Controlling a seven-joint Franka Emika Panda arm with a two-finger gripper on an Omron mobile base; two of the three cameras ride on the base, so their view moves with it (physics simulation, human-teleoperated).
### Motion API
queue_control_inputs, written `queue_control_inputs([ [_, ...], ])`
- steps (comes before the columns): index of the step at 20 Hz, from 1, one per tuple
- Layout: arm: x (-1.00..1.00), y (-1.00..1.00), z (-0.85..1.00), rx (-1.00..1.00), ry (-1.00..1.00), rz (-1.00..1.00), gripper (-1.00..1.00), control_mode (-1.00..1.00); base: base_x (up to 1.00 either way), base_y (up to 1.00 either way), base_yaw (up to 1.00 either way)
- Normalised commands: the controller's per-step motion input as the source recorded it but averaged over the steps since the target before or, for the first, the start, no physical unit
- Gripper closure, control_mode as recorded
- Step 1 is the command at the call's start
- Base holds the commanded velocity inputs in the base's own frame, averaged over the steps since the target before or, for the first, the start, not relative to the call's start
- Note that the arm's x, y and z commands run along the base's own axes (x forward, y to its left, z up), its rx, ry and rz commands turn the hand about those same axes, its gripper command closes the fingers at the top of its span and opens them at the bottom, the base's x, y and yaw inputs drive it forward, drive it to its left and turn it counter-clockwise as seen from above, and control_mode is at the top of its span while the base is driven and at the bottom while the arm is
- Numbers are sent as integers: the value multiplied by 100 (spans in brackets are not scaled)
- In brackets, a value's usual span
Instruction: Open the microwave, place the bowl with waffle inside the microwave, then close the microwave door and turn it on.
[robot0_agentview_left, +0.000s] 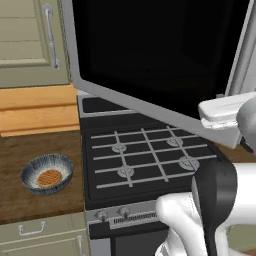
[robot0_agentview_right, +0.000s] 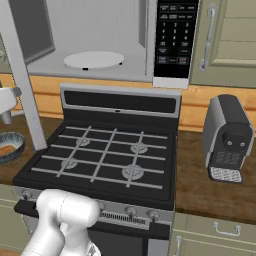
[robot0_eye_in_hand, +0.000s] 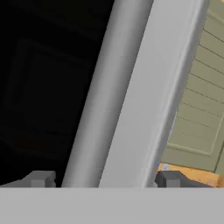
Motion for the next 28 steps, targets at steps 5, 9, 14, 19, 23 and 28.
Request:
queue_control_inputs([
  [5, -100, -42, 13, 3, -11, -29, -100, -100, 0, 0, 0],
  [9, -100, -95, 29, 8, 0, -39, -100, -100, 0, 0, 0],
  [14, -72, -40, 23, 0, 3, -18, -100, -100, 0, 0, 0],
  [19, -15, 21, 3, 0, -5, 1, -100, -100, 0, 0, 0],
  [23, -14, 53, 0, 0, 0, 1, -100, -100, 0, 0, 0],
  [28, -46, 4, 2, 0, -14, 0, -100, -100, 0, 0, 0],
])
